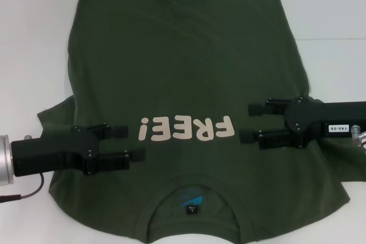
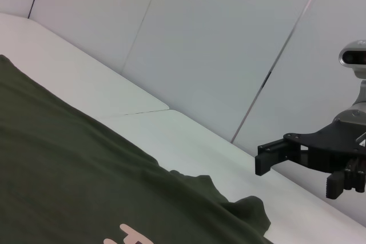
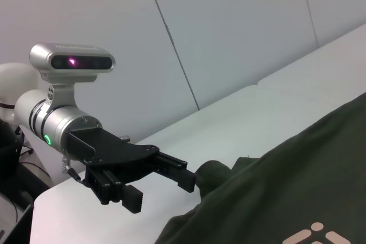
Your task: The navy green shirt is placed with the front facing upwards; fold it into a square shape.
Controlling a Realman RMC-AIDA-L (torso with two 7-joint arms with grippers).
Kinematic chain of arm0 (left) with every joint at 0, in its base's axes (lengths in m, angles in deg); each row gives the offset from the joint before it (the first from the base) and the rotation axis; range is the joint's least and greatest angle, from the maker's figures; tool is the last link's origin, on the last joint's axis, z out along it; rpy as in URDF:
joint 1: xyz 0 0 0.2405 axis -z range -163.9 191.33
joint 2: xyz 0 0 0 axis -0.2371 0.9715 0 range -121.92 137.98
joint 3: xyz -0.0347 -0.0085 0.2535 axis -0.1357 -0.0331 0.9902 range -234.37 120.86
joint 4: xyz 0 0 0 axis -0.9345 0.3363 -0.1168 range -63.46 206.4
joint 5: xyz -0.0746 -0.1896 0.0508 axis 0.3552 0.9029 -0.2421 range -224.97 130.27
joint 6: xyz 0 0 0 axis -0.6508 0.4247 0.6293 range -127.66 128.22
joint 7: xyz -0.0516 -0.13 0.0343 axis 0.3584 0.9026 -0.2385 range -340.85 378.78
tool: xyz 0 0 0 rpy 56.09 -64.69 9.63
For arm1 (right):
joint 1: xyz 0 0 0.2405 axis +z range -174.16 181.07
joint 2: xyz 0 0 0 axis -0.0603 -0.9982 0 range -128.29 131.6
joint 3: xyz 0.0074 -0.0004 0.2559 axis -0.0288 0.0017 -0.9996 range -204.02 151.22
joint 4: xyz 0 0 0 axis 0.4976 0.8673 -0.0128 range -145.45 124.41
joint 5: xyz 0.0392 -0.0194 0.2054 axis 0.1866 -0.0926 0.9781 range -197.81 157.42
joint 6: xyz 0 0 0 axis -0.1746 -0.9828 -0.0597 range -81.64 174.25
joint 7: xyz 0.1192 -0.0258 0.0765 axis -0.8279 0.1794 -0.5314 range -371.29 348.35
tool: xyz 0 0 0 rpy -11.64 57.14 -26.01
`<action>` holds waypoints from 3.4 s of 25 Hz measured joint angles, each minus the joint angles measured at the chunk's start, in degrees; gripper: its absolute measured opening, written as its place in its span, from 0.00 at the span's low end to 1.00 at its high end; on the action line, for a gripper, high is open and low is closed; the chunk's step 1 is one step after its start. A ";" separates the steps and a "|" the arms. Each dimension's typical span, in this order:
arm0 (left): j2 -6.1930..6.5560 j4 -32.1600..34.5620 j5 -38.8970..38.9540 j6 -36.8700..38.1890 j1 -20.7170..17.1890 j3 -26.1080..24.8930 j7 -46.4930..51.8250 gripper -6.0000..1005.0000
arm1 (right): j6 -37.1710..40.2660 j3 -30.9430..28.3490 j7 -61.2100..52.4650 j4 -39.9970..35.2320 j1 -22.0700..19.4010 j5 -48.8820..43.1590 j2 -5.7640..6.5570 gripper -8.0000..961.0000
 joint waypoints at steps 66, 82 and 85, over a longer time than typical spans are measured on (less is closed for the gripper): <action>-1.62 5.82 -16.20 -28.46 -2.56 -6.28 18.19 0.47 | -0.92 -0.05 -0.53 0.34 1.26 2.36 -0.95 0.94; -1.02 7.13 -16.33 -28.89 -1.68 -6.32 18.58 0.01 | -0.92 -0.64 -0.28 0.34 0.79 3.00 -1.05 0.94; -0.38 7.84 -16.52 -30.12 -1.81 -6.50 19.51 0.01 | -0.92 -0.70 -0.40 0.34 0.79 3.00 -1.18 0.94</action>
